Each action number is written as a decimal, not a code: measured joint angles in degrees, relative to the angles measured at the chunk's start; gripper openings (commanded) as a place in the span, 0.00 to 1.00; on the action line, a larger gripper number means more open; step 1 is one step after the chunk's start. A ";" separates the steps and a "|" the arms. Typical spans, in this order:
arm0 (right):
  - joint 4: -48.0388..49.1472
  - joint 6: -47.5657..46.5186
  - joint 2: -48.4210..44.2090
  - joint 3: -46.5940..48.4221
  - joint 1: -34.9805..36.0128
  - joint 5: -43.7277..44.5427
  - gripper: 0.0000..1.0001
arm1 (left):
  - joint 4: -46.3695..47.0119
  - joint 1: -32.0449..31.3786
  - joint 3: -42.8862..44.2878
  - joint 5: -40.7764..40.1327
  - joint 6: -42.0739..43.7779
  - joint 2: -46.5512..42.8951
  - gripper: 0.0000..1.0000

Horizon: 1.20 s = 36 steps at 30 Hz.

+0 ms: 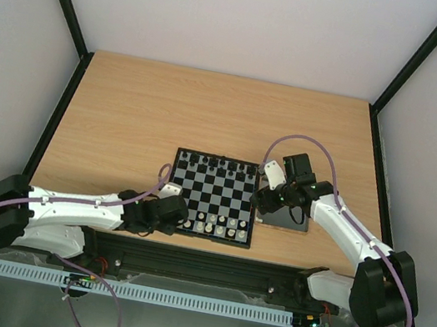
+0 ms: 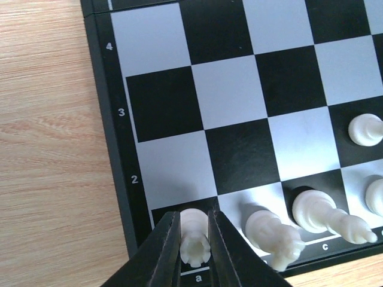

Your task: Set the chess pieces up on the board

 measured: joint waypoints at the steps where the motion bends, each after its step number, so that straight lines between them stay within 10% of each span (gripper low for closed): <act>1: 0.00 0.00 0.00 0.00 0.00 -0.04 0.80 | -0.17 0.00 0.00 -0.48 -0.31 0.00 0.17; 22: -0.24 -0.26 1.01 0.00 0.00 -1.09 0.80 | -0.52 -0.26 -1.60 0.42 -1.09 -2.71 0.15; 36: -1.92 -0.96 0.83 0.50 0.00 -0.59 0.78 | -3.08 -0.31 -0.55 -0.59 -1.29 -2.82 0.49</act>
